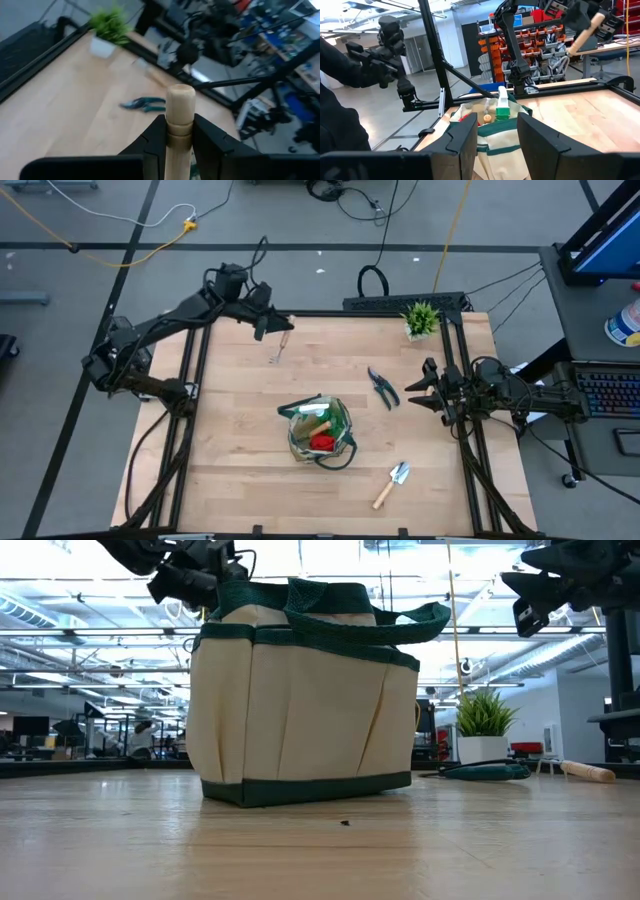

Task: Pick & Place Garden tools in Gardening bag
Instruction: Put the left brown hand rake into the gardening bag

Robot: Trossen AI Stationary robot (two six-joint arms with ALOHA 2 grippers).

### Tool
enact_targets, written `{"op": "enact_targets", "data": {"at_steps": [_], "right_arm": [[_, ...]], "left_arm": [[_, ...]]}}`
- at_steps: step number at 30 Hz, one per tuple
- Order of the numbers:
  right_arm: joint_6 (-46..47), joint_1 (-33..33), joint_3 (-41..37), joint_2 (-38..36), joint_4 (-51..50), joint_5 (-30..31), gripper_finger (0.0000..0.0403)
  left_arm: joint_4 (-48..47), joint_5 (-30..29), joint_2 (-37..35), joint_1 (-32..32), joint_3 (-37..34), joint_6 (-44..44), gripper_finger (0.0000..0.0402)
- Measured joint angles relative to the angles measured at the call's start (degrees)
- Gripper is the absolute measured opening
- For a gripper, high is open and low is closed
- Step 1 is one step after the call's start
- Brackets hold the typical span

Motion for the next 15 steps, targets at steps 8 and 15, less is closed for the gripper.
{"op": "enact_targets", "data": {"at_steps": [8,15], "right_arm": [[-0.02,-0.02,0.00,0.00,0.02,-0.04,0.0130],[0.00,-0.02,0.00,-0.02,0.00,-0.04,0.0130]], "left_arm": [[8.74,4.52,-0.04,-3.26,0.02,-5.35,0.0070],[13.36,5.49,-0.04,-6.63,0.04,-7.92,0.0070]]}}
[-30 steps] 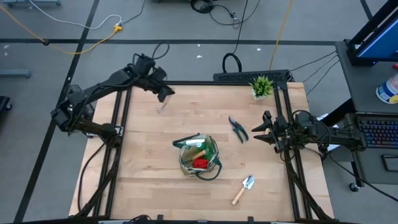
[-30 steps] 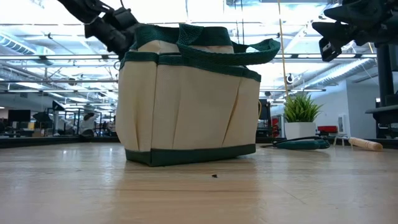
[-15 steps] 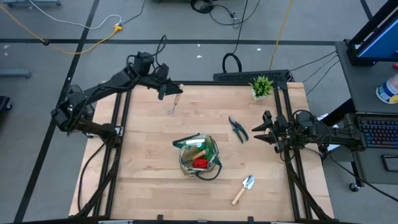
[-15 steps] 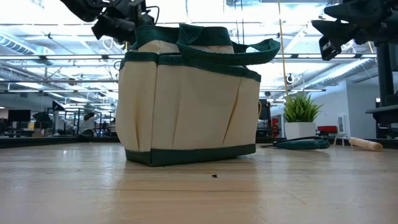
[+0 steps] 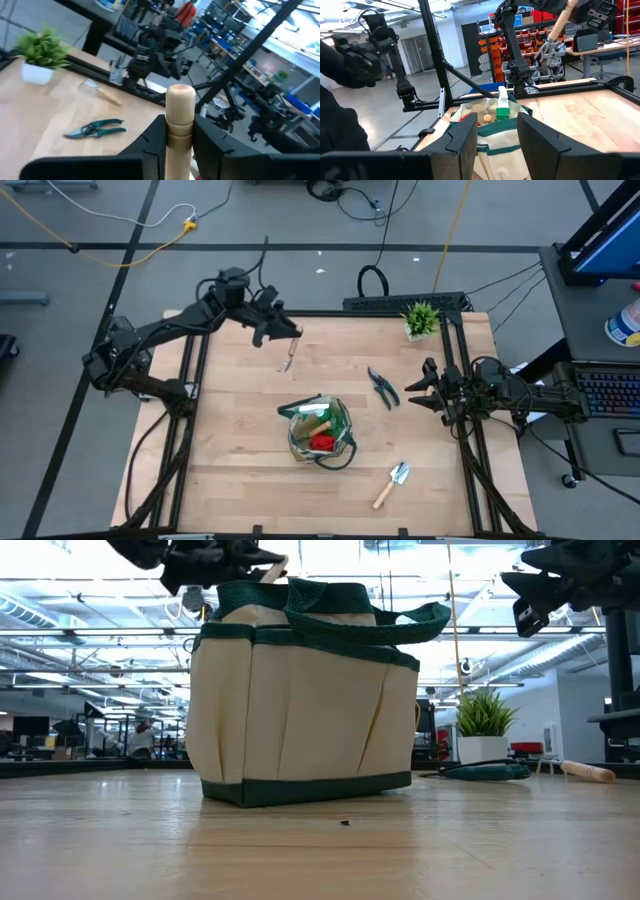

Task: Pick & Place Garden tools in Gardening bag
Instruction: Put the left brown hand rake into the gardening bag

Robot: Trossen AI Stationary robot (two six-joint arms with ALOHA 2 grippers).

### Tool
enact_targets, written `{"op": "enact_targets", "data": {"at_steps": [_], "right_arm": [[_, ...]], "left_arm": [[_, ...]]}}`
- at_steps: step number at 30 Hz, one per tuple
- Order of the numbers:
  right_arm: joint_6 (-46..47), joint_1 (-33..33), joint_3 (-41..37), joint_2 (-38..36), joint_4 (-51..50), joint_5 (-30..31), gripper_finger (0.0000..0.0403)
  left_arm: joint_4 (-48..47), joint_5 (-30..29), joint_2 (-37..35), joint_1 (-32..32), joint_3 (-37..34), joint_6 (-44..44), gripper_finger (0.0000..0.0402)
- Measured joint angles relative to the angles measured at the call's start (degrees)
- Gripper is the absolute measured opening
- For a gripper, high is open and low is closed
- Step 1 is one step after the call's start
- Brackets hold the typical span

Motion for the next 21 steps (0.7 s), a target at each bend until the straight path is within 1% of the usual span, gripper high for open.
{"op": "enact_targets", "data": {"at_steps": [8,18,21], "right_arm": [[0.02,0.02,0.00,0.00,0.00,-0.04,0.0130],[2.99,0.02,0.00,0.02,0.00,-0.20,0.0130],[2.65,0.00,0.00,0.02,0.01,-1.77,0.0130]], "left_arm": [[2.82,-0.53,-0.02,-4.38,0.00,-1.49,0.0070],[6.79,-3.13,-0.11,-9.22,0.00,-2.61,0.0070],[7.49,-4.80,-0.88,-10.77,0.01,-2.92,0.0070]]}}
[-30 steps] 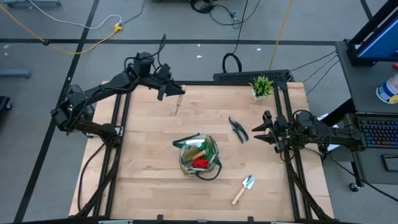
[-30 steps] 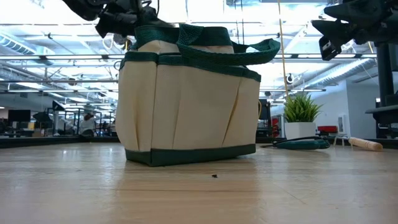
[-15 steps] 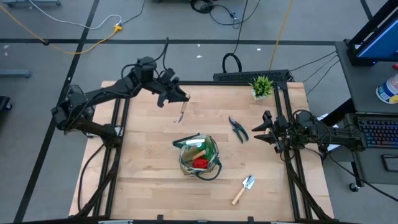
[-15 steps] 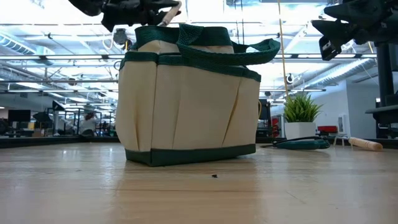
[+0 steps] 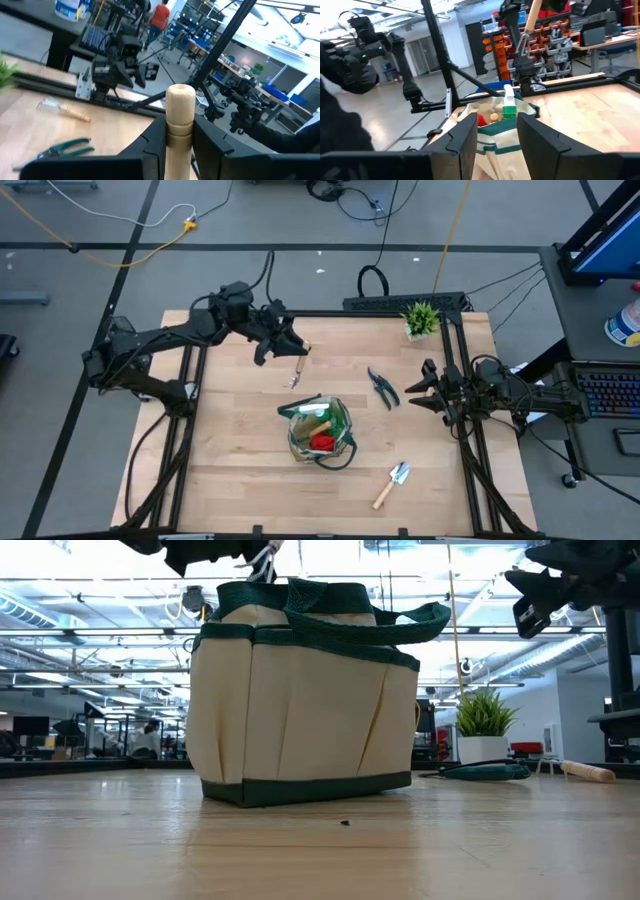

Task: Pick & Place Garden tools in Gardening bag
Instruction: Put the left brown hand rake into the gardening bag

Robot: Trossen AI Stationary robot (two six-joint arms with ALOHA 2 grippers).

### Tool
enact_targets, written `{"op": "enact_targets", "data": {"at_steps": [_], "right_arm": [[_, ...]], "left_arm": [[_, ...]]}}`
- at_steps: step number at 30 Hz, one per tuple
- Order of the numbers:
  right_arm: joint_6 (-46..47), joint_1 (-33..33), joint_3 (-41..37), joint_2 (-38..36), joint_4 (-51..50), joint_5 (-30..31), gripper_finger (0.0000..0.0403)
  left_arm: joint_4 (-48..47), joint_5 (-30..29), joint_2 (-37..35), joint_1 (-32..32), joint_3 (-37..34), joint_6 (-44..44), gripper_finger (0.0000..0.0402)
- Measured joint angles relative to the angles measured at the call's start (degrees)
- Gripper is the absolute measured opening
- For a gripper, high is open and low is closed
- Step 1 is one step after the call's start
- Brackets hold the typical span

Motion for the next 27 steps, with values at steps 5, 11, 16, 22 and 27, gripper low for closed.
{"op": "enact_targets", "data": {"at_steps": [5,11,16,22,27], "right_arm": [[0.15,0.02,0.00,-0.01,-0.01,-1.86,0.0130],[0.15,0.02,0.02,-0.01,-0.01,-2.71,0.0130],[0.13,0.02,0.02,-0.01,-0.01,-2.74,0.0130],[0.15,0.02,0.02,-0.02,-0.01,-2.76,0.0130],[0.15,0.04,0.02,-0.01,-0.03,-2.78,0.0130]], "left_arm": [[0.79,-1.65,-1.33,-2.88,-0.03,-0.07,0.0070],[1.00,-7.91,-3.36,-7.13,-0.03,0.13,0.0070],[1.64,-14.98,-4.69,-11.57,0.00,0.25,0.0070],[3.52,-24.41,-4.63,-17.74,0.01,0.06,0.0070],[3.79,-34.32,-4.63,-23.68,0.01,0.78,0.0070]]}}
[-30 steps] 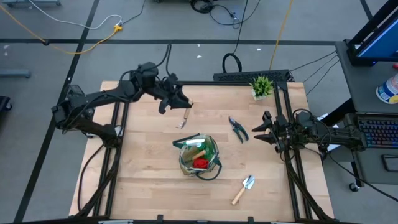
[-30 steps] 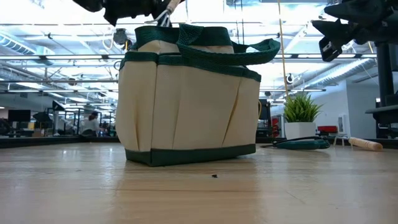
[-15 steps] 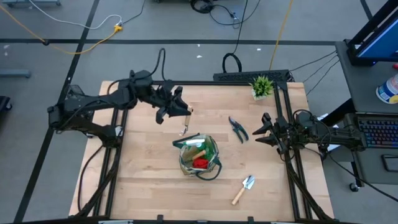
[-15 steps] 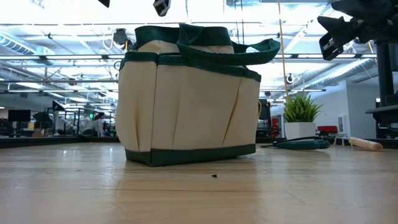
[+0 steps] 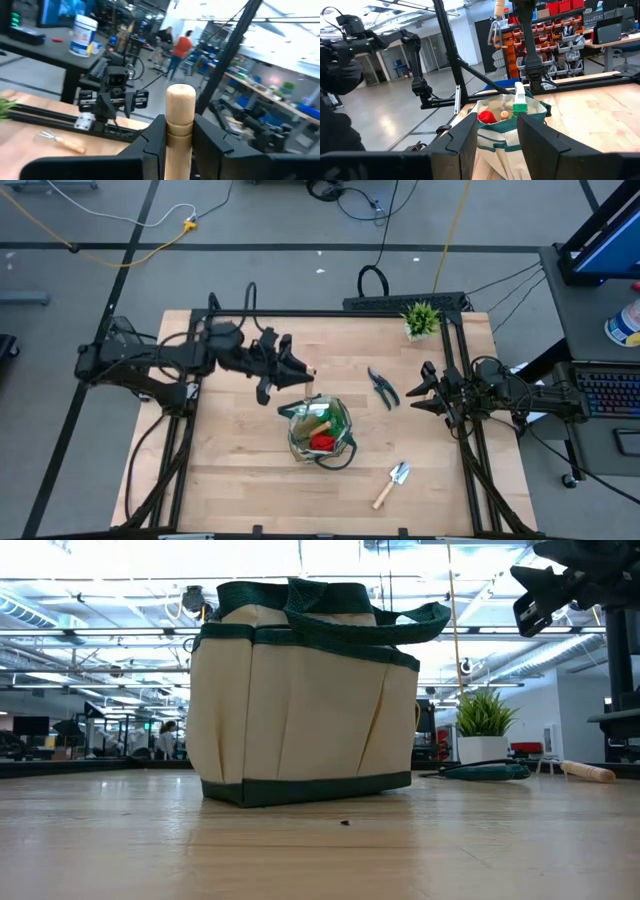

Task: Pick & Place Garden tools in Gardening bag
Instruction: Put the left brown hand rake into the gardening bag

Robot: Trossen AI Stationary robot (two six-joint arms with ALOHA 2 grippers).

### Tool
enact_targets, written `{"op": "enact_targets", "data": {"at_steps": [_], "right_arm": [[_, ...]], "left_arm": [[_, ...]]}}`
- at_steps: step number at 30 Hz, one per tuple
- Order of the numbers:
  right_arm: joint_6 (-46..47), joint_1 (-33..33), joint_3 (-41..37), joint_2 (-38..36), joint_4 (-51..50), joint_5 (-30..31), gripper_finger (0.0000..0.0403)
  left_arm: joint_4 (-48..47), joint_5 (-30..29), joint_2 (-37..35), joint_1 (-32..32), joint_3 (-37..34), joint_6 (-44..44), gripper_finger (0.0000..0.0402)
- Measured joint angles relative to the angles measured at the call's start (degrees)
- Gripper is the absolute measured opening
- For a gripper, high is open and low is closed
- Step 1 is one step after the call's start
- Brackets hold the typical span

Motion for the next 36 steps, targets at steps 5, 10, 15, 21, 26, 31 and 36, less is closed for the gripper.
{"op": "enact_targets", "data": {"at_steps": [5,10,15,21,26,31,36], "right_arm": [[0.01,0.00,0.00,0.01,0.00,-2.05,0.0130],[0.74,0.02,0.00,-0.01,0.00,-5.81,0.0130],[1.49,0.02,0.00,-0.01,0.00,-5.95,0.0130],[1.39,0.02,0.00,0.00,0.00,-5.97,0.0130],[1.35,0.02,0.00,-0.01,0.00,-5.97,0.0130],[1.33,0.02,0.00,-0.01,0.00,-5.97,0.0130],[1.43,0.02,0.00,0.00,0.00,-5.99,0.0130]], "left_arm": [[3.48,-9.84,0.01,-6.10,0.00,2.47,0.0070],[9.44,-15.27,-0.04,-11.23,0.00,6.35,0.0070],[15.55,-16.47,-0.01,-14.99,0.00,9.68,0.0070],[22.43,-14.52,-0.01,-18.69,-0.02,13.01,0.0070],[25.16,-15.22,-0.01,-21.58,-0.02,16.26,0.0070],[26.31,-16.11,-0.01,-22.79,-0.02,17.42,0.0070],[20.43,-26.41,-0.01,-23.78,-0.02,15.92,0.0070]]}}
